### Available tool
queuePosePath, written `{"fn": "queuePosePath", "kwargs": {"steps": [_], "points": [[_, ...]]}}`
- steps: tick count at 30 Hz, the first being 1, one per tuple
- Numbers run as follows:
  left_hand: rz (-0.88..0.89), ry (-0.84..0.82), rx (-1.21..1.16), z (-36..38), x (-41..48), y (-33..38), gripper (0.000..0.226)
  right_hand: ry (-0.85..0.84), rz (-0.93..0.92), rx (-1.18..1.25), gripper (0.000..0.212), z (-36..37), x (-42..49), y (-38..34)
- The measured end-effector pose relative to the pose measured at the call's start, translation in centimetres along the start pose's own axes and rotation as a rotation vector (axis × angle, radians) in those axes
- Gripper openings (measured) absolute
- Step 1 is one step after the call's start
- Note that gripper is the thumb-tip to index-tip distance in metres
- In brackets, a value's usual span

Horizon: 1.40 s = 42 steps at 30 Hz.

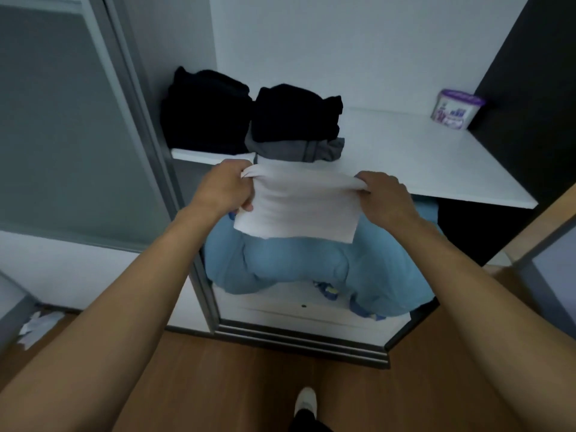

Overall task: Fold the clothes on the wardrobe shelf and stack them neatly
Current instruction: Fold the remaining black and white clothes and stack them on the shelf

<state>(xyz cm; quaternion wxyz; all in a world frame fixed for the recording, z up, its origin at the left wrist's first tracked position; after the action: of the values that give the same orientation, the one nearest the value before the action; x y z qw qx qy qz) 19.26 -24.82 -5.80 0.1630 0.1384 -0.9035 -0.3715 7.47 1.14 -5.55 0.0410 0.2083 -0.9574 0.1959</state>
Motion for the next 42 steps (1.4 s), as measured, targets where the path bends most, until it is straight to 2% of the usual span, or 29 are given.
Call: {"fn": "queuePosePath", "kwargs": {"steps": [3,5,7,10,13,15,16,18,19,20,21,23,24,26,29,33,35,37,40,42], "points": [[-0.016,0.119,-0.386,-0.6,3.8,1.0,0.040,0.035,0.120,0.698,0.034,-1.2,3.7,-0.9],[0.030,0.235,-0.538,-1.3,6.6,2.1,0.044,0.067,0.142,1.024,0.035,-2.0,6.7,-1.6],[0.090,0.368,-0.598,-2.4,9.4,3.2,0.045,0.141,0.104,1.172,0.034,-2.8,10.1,-2.4],[0.205,0.482,-0.606,-4.2,14.0,5.5,0.037,0.356,-0.034,1.239,0.040,-4.9,15.3,-3.5],[0.335,0.518,-0.578,-5.5,18.2,6.7,0.047,0.505,-0.191,1.167,0.043,-6.4,19.9,-4.3],[0.387,0.520,-0.392,-5.5,21.0,6.0,0.051,0.502,-0.249,1.017,0.047,-5.5,23.2,-3.6],[0.367,0.458,-0.252,-5.2,22.7,5.0,0.049,0.422,-0.266,0.885,0.051,-4.3,24.6,-2.9],[0.179,0.205,-0.013,-3.7,25.0,2.5,0.039,0.095,-0.263,0.550,0.059,-1.2,26.6,-1.0],[0.048,0.080,0.056,-2.8,25.7,1.1,0.037,-0.054,-0.200,0.426,0.059,0.4,27.2,0.1],[-0.049,0.024,0.048,-2.0,26.1,-0.1,0.036,-0.094,-0.135,0.377,0.056,1.6,27.7,1.1],[-0.067,0.044,0.046,-1.5,26.4,-0.9,0.033,-0.030,-0.084,0.394,0.051,2.3,28.0,1.7],[0.005,0.284,-0.009,-1.5,27.4,-1.7,0.027,0.229,-0.004,0.500,0.041,2.1,28.7,1.5],[0.046,0.333,0.012,-1.4,28.0,-1.6,0.025,0.344,-0.017,0.516,0.036,1.7,29.1,0.7],[0.108,0.206,0.035,-0.6,29.4,-1.0,0.030,0.423,-0.137,0.502,0.032,1.0,30.4,-2.3],[0.165,-0.068,0.140,2.0,30.6,-0.5,0.040,0.302,-0.270,0.401,0.038,1.3,33.0,-7.3],[0.229,-0.117,0.266,4.5,30.3,-1.5,0.045,0.011,-0.167,0.079,0.047,6.3,34.6,-7.6],[0.226,-0.170,0.320,4.6,30.1,-2.0,0.047,0.017,-0.114,0.031,0.051,8.3,34.2,-6.2],[0.263,-0.137,0.370,3.4,30.5,-1.9,0.045,0.008,-0.075,0.015,0.056,8.1,34.4,-6.1],[0.328,0.109,0.526,-0.4,30.9,-1.6,0.036,-0.046,0.033,-0.039,0.059,6.4,34.6,-6.8],[0.207,0.231,0.667,-3.4,31.6,-3.4,0.037,0.018,0.008,-0.022,0.057,5.6,34.0,-8.6]]}}
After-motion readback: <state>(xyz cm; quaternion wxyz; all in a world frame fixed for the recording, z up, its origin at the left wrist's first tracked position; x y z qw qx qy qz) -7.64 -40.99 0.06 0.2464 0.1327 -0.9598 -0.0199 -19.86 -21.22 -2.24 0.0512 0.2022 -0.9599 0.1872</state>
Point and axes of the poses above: each hand's wrist, its own x-axis towards the middle knuckle, its own z-axis out of the palm, y = z × x, the point moved 1 cm from there along x, towards the middle knuckle, and after that the axes turned 6 degrees about z, right-handed, at the moved point
